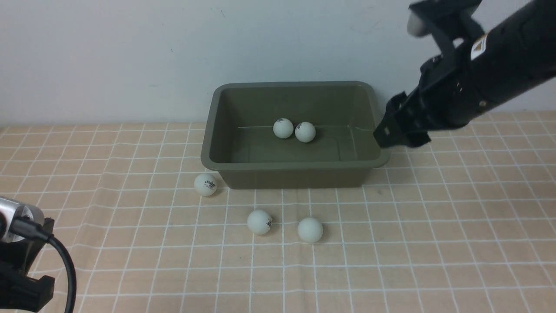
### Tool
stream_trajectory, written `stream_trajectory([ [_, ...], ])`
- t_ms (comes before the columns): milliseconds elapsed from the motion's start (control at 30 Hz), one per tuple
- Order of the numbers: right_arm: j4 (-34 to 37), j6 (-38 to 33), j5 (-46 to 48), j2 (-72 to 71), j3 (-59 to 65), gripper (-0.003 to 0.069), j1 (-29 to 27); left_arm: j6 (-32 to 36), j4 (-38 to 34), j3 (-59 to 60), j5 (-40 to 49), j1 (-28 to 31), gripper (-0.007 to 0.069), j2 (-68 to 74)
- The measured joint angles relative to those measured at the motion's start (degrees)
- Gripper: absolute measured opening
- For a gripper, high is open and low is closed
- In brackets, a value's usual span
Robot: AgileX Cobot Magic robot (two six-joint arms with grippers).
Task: Put the table tennis balls into the box on the light coffee tablecloth.
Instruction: 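Reach for and grasp a ping pong ball on the table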
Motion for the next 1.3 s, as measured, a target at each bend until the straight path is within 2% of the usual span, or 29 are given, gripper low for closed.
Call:
stream_trajectory([
  [167,0.3,-0.7,-7.9,0.3,8.3,0.0409,5.6,0.0,0.0,0.0,0.0,0.0,0.0314,0.0],
  [300,0.3,0.3,-14.5,1.1,10.3,0.0409,8.9,0.0,-0.1,0.0,0.0,0.0,0.0314,0.0],
  [667,0.3,2.2,-20.8,10.7,10.3,0.0415,9.6,0.0,-1.5,0.0,0.3,0.0,0.0314,0.0],
  [967,1.3,0.7,-24.2,15.4,10.3,0.0559,10.7,-0.1,-1.5,0.0,1.7,0.0,0.0314,0.0],
  [1300,1.8,0.7,-30.3,18.7,10.3,0.0573,14.2,-0.1,-1.5,0.0,1.7,0.0,0.0314,0.0],
])
